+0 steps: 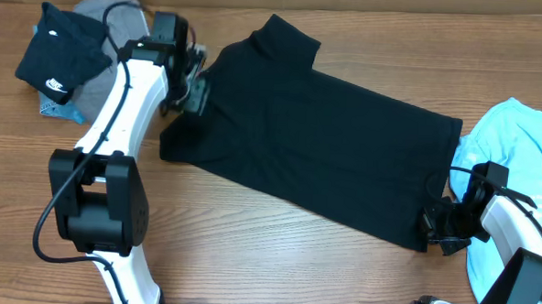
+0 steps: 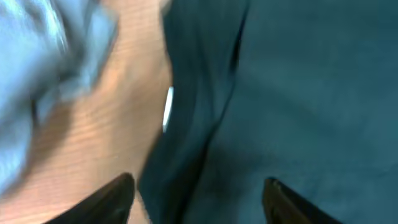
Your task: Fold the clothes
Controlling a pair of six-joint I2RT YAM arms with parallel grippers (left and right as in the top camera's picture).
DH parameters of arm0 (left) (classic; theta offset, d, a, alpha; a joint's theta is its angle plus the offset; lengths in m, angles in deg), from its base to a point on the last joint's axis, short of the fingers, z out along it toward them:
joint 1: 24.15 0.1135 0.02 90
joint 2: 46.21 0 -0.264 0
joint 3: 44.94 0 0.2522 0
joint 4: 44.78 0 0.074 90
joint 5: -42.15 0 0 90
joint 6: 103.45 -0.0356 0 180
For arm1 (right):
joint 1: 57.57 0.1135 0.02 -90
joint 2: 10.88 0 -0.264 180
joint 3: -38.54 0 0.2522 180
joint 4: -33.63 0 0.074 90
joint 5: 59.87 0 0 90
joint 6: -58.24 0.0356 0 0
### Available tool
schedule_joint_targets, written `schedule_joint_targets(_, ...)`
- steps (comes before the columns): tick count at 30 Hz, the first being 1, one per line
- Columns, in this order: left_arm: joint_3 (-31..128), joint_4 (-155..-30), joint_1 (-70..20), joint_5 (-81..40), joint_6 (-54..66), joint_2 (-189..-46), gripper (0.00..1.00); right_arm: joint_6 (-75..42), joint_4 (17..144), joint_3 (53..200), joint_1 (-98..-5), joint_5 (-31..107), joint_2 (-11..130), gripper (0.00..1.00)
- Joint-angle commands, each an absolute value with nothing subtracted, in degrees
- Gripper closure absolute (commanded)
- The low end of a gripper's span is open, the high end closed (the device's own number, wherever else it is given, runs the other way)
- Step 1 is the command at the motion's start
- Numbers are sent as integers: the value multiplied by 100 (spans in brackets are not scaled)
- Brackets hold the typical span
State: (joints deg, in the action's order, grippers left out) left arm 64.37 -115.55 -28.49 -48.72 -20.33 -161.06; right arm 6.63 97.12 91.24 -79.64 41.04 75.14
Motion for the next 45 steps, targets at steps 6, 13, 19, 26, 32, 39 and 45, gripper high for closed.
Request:
schedule_joint_targets(6, 5543, -11960, -2289, -4255, -2077, -15934, 24, 682, 9592, 8809, -7951, 3361, 7785, 95)
schedule_joint_targets(13, 4640, -11074, -2221, -3807, -2422, -15934, 35, 615, 9599, 8809, -7951, 3383, 7785, 95)
schedule_joint_targets(19, 4592, -11083, -2145, -4647, -2236, -15934, 96, 613, 9597, 8809, -7951, 3381, 7785, 95)
schedule_joint_targets(26, 4710, -11050, -1642, -5436, -1473, -15934, 96, 551, 9597, 8818, -7951, 3409, 7785, 95)
schedule_joint_targets(32, 4712, -11011, -1397, -5377, -1467, -15934, 95, 328, 9756, 8941, -7951, 3527, 7785, 95)
schedule_joint_targets(39, 4780, -11096, -1356, -5165, -1408, -15931, 47, -281, 10362, 9432, -7948, 3881, 7660, 75)
schedule_joint_targets(45, 5353, -11439, -1380, -4498, -1484, -15923, 42, -832, 10816, 10060, -7951, 4430, 7146, 60)
